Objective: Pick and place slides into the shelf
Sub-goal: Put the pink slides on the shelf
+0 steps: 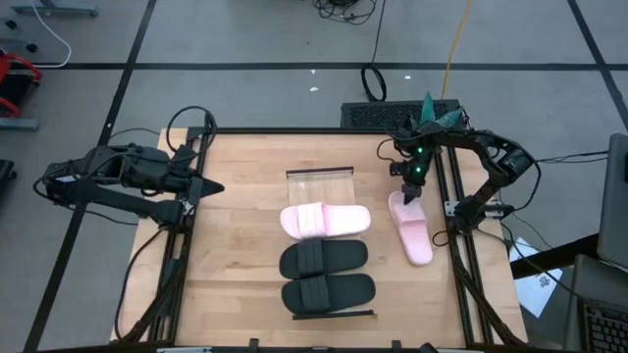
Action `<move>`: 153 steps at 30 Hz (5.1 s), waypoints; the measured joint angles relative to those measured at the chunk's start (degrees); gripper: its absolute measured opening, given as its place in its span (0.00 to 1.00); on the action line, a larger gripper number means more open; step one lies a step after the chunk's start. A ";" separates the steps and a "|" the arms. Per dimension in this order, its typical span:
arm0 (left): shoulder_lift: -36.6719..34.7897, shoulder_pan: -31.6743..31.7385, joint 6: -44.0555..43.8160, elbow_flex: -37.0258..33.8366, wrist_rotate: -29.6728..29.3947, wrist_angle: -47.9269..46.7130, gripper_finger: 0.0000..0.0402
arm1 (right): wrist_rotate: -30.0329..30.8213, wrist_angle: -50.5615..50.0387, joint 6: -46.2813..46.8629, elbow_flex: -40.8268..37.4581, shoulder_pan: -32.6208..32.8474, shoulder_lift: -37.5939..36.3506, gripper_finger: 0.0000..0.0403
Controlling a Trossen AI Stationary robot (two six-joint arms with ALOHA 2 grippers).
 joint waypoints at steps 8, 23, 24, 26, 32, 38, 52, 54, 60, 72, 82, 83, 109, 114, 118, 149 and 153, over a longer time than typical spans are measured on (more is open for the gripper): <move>-0.01 0.00 -0.39 0.00 0.00 0.00 0.21 | 0.24 0.81 0.31 0.02 2.39 -0.02 0.27; -0.01 0.00 -0.55 0.00 0.02 -0.01 0.21 | 0.02 -0.86 -0.61 -1.90 4.50 -0.04 0.27; 0.00 0.00 -0.55 0.00 0.02 0.00 0.21 | 0.02 -0.84 -0.61 -1.99 4.50 -0.04 0.27; 0.00 0.01 -0.55 0.00 0.02 -0.01 0.21 | -0.02 -0.94 -0.61 -2.01 4.50 -0.04 0.27; -0.01 0.00 -0.52 0.00 0.04 -0.01 0.21 | -0.13 -1.25 -0.63 -2.01 4.50 -0.04 0.21; 0.01 0.02 -0.41 0.01 0.11 0.00 0.21 | -0.13 -1.78 -1.80 -2.03 4.53 -0.04 0.09; 0.00 0.00 -0.39 0.00 0.11 -0.01 0.21 | 2.99 -1.09 -0.78 -2.03 6.15 -0.04 0.02; -0.01 0.00 -0.39 0.02 0.11 -0.01 0.21 | 2.88 -1.10 -0.71 -2.03 5.48 -0.04 0.02; 0.01 0.00 -0.44 0.00 0.11 0.00 0.21 | 0.95 -0.63 1.34 -2.03 3.65 -0.21 0.02; 0.01 0.02 -0.55 0.00 0.11 -0.01 0.21 | 3.64 0.11 5.63 -2.03 3.62 -2.20 0.02; 0.01 0.01 -0.54 0.00 0.09 -0.01 0.21 | 4.57 -3.04 3.52 -2.01 3.71 -5.35 0.02; 0.01 0.02 -0.55 0.00 0.08 -0.01 0.21 | 4.47 -3.01 3.28 -2.01 3.71 -5.35 0.03; -0.01 0.02 -2.08 0.00 0.83 0.01 0.21 | -3.04 -3.24 -1.98 -2.01 3.73 -5.35 0.41; -0.01 0.00 -2.05 0.00 1.05 0.03 0.21 | -2.99 -2.97 -2.08 -2.57 3.73 -5.31 0.41; 0.00 0.02 -2.05 0.00 1.07 0.03 0.21 | -0.06 -2.33 -2.14 -4.42 3.73 -5.27 0.41; 0.01 0.02 -1.61 0.00 1.18 0.03 0.21 | -3.13 -2.02 -2.23 -8.02 3.71 -5.27 0.40; -0.01 0.01 -1.48 0.01 1.18 0.04 0.21 | -3.20 -2.63 -2.32 -8.00 3.71 -5.27 0.38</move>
